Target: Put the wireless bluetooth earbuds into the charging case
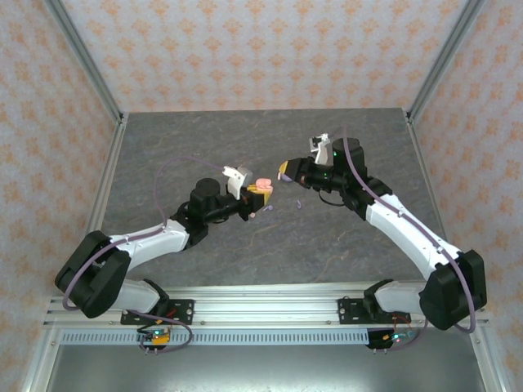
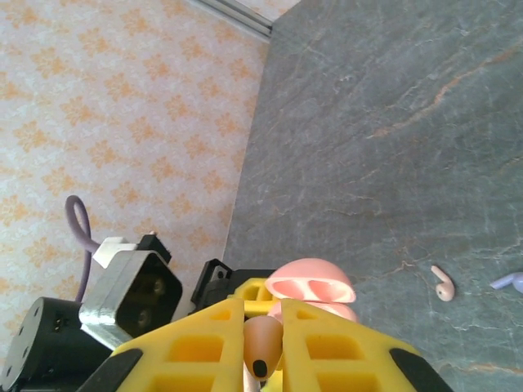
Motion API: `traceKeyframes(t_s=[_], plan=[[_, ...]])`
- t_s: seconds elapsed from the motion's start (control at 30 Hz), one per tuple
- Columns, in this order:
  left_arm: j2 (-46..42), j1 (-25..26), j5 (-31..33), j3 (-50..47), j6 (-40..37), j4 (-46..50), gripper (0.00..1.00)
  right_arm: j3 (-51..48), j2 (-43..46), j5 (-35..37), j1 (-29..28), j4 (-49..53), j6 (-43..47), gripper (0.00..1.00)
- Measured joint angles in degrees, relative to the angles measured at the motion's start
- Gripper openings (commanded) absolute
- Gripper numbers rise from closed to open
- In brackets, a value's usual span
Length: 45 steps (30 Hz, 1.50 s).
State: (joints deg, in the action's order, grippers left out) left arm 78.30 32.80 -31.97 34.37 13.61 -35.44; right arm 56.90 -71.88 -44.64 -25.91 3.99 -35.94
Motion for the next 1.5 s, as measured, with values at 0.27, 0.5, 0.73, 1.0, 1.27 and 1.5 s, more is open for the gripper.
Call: traceKeyframes(t_s=[0.27, 0.5, 0.73, 1.0, 1.27, 1.5], plan=[[0.0, 0.2, -0.8, 0.5, 0.0, 0.0, 0.05, 2.2, 0.5, 1.7, -2.7, 2.7, 2.8, 0.16], [0.0, 0.2, -2.5, 1.3, 0.0, 0.0, 0.06, 2.3, 1.0, 3.4, -3.5, 4.1, 4.3, 0.16], [0.0, 0.5, -4.7, 1.6, 0.0, 0.0, 0.06, 2.3, 1.1, 4.4, -3.7, 4.5, 5.2, 0.15], [0.0, 0.9, -6.5, 1.7, 1.0, -0.3, 0.06, 2.3, 1.1, 5.7, -3.8, 5.2, 6.3, 0.16], [0.0, 0.9, -6.6, 2.6, 4.2, -3.1, 0.06, 2.3, 1.4, 7.0, -4.3, 5.3, 7.0, 0.16], [0.8, 0.9, -6.7, 3.3, 6.1, -4.0, 0.06, 2.3, 1.7, 7.8, -4.3, 5.3, 7.3, 0.16]])
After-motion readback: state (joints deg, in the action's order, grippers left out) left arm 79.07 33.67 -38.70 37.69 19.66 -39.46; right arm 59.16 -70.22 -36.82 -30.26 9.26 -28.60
